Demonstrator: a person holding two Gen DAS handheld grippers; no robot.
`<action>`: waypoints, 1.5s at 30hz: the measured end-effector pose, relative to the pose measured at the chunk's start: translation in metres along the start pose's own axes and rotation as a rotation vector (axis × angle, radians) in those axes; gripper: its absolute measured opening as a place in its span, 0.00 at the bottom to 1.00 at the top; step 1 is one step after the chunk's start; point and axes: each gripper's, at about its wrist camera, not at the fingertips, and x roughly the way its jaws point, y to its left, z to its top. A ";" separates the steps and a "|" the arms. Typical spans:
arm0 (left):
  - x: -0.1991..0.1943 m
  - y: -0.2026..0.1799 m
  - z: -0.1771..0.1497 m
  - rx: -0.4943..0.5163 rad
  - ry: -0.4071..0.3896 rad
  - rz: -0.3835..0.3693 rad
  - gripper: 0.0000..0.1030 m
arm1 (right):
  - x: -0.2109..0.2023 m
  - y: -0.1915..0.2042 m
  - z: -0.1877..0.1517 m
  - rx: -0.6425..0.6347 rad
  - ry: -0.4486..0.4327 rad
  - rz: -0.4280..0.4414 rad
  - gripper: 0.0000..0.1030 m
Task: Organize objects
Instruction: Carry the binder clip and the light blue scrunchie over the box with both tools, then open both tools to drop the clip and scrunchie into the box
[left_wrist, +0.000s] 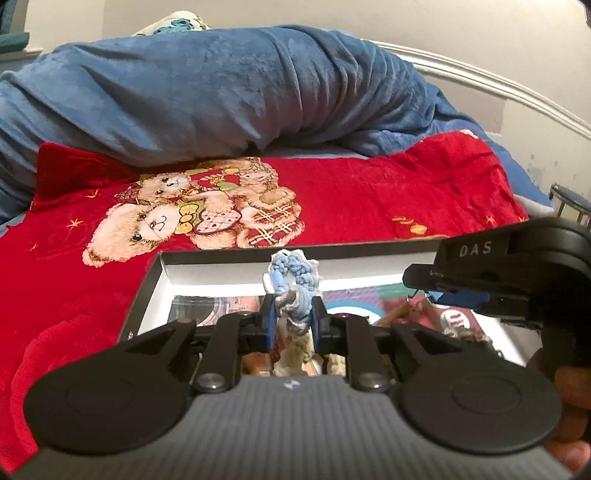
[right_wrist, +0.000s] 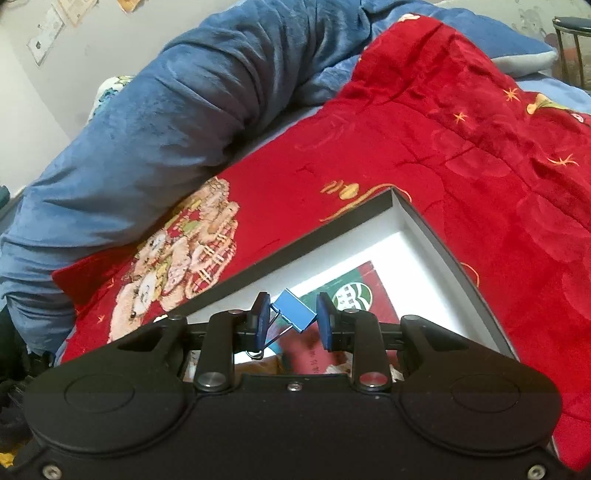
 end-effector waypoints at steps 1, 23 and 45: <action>0.001 0.000 -0.001 0.005 0.004 0.002 0.24 | 0.000 0.000 0.000 0.001 0.003 -0.004 0.26; -0.001 0.005 -0.003 0.009 0.032 -0.042 0.67 | 0.002 -0.002 -0.003 0.027 0.044 0.027 0.39; -0.168 0.029 0.007 -0.021 -0.177 0.061 1.00 | -0.200 0.028 -0.043 -0.214 -0.346 -0.002 1.00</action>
